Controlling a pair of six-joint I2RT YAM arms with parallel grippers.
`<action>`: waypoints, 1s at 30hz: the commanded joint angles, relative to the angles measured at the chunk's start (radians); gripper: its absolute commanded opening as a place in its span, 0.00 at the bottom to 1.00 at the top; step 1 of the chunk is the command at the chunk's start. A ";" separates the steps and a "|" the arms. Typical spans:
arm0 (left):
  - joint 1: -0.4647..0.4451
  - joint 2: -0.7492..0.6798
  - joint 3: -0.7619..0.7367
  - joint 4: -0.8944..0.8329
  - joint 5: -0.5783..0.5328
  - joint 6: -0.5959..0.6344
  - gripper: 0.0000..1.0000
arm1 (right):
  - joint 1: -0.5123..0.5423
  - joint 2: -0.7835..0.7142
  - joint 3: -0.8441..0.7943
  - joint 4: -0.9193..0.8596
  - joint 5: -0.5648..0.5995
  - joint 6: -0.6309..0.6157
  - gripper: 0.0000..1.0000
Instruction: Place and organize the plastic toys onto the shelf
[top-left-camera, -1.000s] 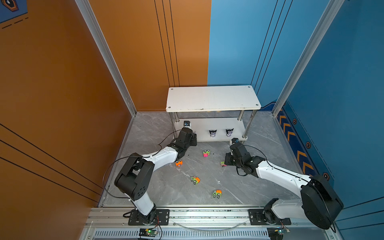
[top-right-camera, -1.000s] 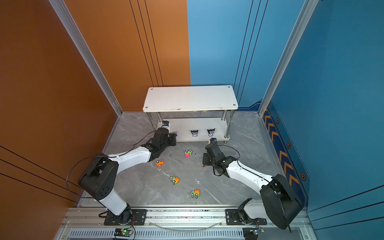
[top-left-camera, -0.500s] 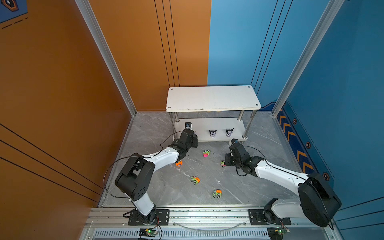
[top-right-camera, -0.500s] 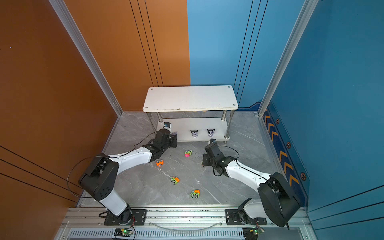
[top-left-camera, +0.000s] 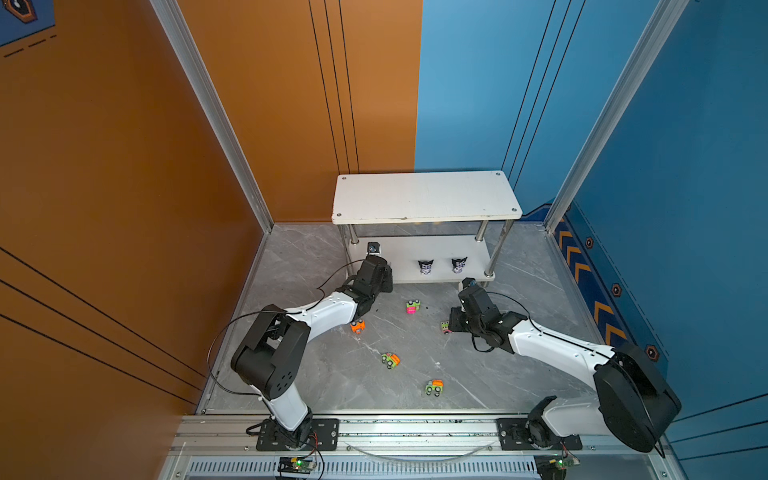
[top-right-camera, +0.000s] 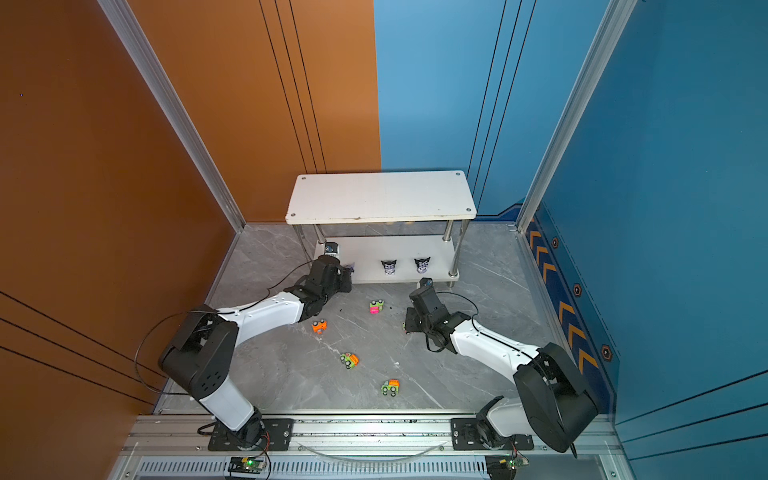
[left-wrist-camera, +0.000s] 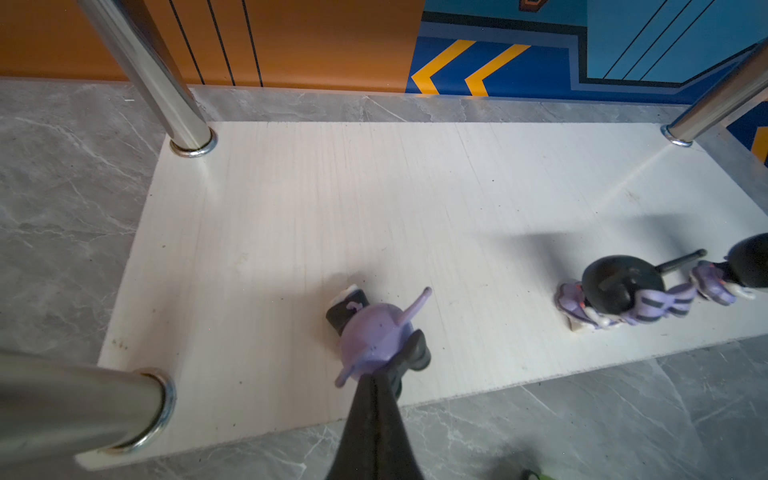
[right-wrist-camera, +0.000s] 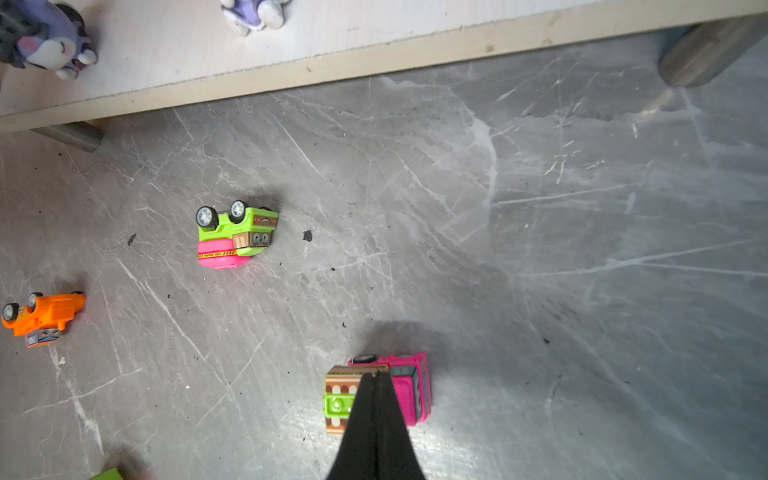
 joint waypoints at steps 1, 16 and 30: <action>0.015 0.022 0.039 -0.023 -0.025 0.024 0.00 | -0.005 0.008 -0.010 0.007 -0.012 0.013 0.02; 0.044 0.065 0.111 -0.059 -0.047 0.048 0.00 | -0.007 0.009 -0.006 0.000 -0.008 0.010 0.02; 0.034 0.008 0.096 -0.066 -0.019 0.045 0.00 | -0.010 0.030 -0.005 0.014 -0.019 0.013 0.02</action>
